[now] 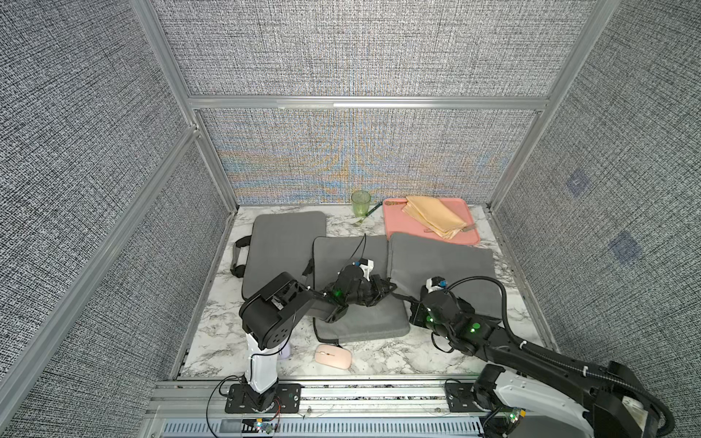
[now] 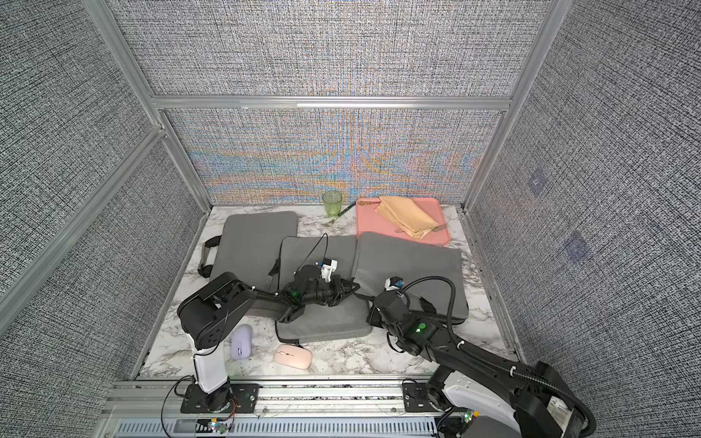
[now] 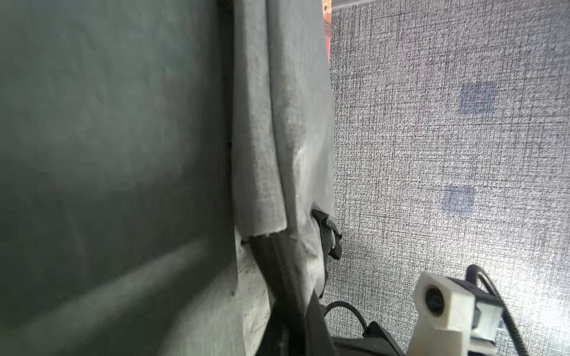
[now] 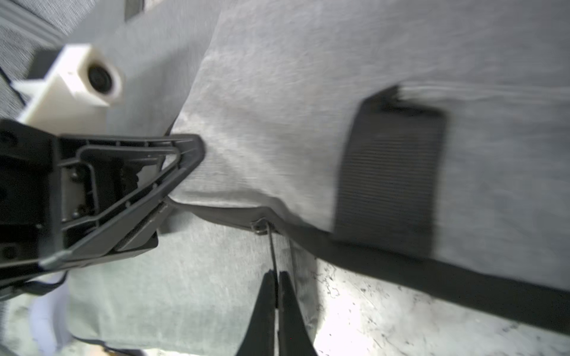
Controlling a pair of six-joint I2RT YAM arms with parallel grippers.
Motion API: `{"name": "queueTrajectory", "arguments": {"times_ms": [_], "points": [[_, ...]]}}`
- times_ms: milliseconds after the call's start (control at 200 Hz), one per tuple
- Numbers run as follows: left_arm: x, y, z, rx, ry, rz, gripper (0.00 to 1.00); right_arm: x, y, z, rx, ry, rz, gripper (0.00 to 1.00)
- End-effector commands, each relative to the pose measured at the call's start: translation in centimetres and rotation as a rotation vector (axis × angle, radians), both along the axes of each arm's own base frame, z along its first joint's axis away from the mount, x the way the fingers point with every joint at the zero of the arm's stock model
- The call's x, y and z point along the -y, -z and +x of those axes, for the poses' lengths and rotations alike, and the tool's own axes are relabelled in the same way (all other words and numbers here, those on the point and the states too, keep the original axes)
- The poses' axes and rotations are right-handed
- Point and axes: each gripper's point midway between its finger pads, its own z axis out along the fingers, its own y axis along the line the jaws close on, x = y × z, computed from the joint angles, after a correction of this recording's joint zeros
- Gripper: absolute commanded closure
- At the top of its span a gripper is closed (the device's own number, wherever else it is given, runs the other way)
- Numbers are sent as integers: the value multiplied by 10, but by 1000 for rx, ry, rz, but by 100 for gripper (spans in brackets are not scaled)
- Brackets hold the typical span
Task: Put the mouse into the laptop bag
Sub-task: Zip the zipper on the zippered laptop bag.
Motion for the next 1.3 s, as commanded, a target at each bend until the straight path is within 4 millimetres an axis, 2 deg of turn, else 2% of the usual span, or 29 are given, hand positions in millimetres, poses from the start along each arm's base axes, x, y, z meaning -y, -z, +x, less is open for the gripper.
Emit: {"name": "queueTrajectory", "arguments": {"times_ms": [0,205,430,530,666,781,836,886,1011,1081,1196,1296], "points": [[-7,-30,27,87,-33,-60,100,53,30,-19,-109,168,-127,100],[-21,-37,62,118,-76,6,100,79,32,-35,-142,242,-147,100],[-28,-48,86,155,-92,50,100,83,25,-40,-127,229,-152,100],[-33,-47,99,167,-110,91,100,86,20,-41,-131,222,-172,100],[-28,-51,118,177,-105,117,100,85,20,-44,-143,213,-186,100],[-37,-49,138,183,-159,178,100,91,22,-48,-146,226,-212,100],[-37,-51,141,180,-162,183,100,91,20,-47,-135,221,-209,100],[-30,-56,138,178,-134,157,100,83,16,-43,-109,182,-192,100],[-26,-66,118,191,-110,117,100,46,-3,-26,0,19,-102,100],[-28,-73,101,201,-101,99,100,34,-10,-18,38,-13,-70,82],[-35,-71,71,194,-98,116,100,11,-13,-6,66,-76,-34,67],[-38,-67,53,199,-94,125,100,-3,-2,1,45,-113,-29,59]]}}
